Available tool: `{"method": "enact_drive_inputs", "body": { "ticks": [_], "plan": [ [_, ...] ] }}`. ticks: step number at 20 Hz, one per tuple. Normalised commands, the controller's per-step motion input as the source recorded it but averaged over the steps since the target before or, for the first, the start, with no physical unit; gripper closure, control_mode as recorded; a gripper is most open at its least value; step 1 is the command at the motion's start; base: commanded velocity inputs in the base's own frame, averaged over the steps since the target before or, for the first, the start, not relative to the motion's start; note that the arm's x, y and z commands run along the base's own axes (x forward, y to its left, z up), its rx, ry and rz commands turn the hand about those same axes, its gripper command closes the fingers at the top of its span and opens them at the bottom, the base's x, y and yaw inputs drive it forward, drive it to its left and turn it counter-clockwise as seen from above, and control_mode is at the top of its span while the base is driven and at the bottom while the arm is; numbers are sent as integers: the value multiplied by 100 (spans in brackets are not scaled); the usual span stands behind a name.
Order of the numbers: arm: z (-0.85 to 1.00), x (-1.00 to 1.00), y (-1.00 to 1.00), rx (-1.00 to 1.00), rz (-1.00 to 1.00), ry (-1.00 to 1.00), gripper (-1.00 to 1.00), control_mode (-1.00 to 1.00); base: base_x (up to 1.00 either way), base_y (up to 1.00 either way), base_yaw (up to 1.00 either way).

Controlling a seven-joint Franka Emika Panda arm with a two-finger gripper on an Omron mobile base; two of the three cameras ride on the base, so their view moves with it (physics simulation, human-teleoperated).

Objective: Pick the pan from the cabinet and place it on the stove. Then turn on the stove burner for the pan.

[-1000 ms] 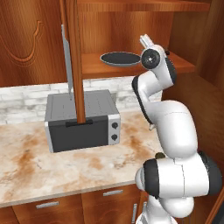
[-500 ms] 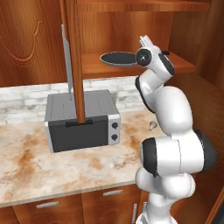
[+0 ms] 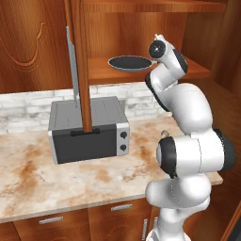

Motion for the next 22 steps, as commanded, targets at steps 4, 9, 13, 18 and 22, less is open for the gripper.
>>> {"method": "enact_drive_inputs", "body": {
  "ticks": [4, 9, 13, 18, 22],
  "plan": [
    [-19, 28, -27, 10, 0, 0, -100, -100, 0, 0, 0],
    [-42, 24, -23, 9, 0, -2, -100, -100, 0, 0, 0],
    [-42, 31, -17, 10, 0, -3, -100, -100, 0, 0, 0],
    [-46, 37, -5, 9, 0, -5, -100, -100, 0, 0, 0],
    [-23, 17, 0, 4, 1, 0, -100, -100, 0, 0, 0]
  ]
}}
